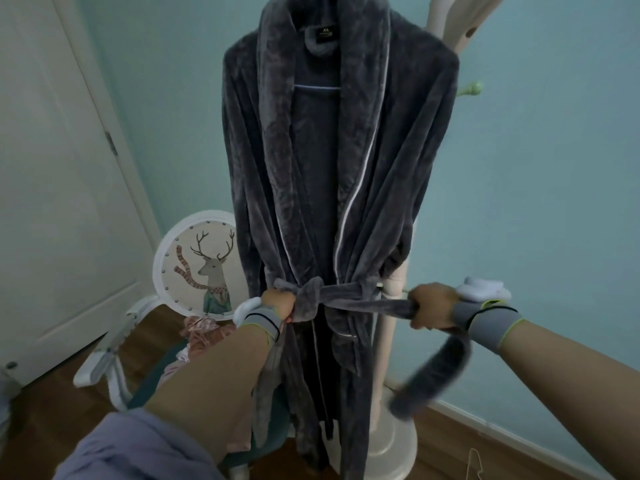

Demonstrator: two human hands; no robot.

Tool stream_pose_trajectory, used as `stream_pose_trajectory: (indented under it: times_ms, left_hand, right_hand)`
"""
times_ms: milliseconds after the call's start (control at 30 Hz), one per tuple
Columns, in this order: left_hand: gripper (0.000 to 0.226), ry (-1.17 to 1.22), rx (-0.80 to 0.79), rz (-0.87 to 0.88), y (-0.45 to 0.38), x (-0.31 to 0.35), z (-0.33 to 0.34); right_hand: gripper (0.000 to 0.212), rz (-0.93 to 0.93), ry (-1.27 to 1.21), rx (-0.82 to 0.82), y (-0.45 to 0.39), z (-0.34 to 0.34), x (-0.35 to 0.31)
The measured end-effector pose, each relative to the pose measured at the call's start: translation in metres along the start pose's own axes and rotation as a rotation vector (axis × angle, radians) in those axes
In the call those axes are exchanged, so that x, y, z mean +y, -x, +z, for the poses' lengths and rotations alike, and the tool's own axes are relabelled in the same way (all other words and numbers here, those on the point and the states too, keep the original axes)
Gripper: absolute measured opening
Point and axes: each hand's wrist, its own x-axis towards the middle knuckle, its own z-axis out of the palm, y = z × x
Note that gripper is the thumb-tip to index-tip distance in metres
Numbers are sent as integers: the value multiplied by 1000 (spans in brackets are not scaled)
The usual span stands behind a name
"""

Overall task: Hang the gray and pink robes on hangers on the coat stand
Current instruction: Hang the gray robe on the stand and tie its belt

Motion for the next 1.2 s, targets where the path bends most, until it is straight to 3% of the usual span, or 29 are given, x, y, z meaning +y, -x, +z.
stream_pose_trajectory:
  times_ms: [67,167,267,367,467,533,633,700,800,867,900,967,1033,1133,1200]
  left_hand:
    - [29,135,-21,46,-2,0,1]
    - [41,301,-106,13,0,3,10]
    - [37,461,-180,38,7,8,21]
    - [29,607,-289,53,7,12,29]
    - [29,682,-361,52,10,15,32]
    - [28,707,-396,50,12,15,30]
    - [29,715,-453,29,16,9,23]
    - [32,737,-474,16,18,5,21]
    - [35,760,-505,1,20,5,23]
    - [35,724,-512,-2,20,6,24]
    - [35,689,-500,3,18,5,24]
    - [34,590,-443,31,13,3,23]
    - [30,524,-359,66,6,0,19]
    - [33,486,-278,126,-4,4,15]
    - [41,338,-197,189,-10,10,11]
  right_hand:
    - [22,142,128,-30,-1,10,16]
    - [30,307,125,116,-3,6,45]
    - [35,267,37,86,-8,5,61]
    - [46,43,-300,-33,-11,21,36]
    - [18,-170,-548,3,-24,40,-15]
    - [24,-196,-732,54,-35,49,-39]
    - [12,-133,-1104,136,-48,54,-54]
    - [15,-115,-1457,77,-48,50,-60]
    - [17,-159,-1747,-97,-48,45,-62]
    - [26,-163,-1650,-128,-48,42,-57]
    - [25,-183,-1459,-86,-47,41,-53]
    - [20,-196,-879,44,-47,36,-38]
    - [29,-154,-384,168,-53,29,-16]
    - [29,-70,-183,274,-55,13,8]
    - [24,-42,-125,308,-59,8,21]
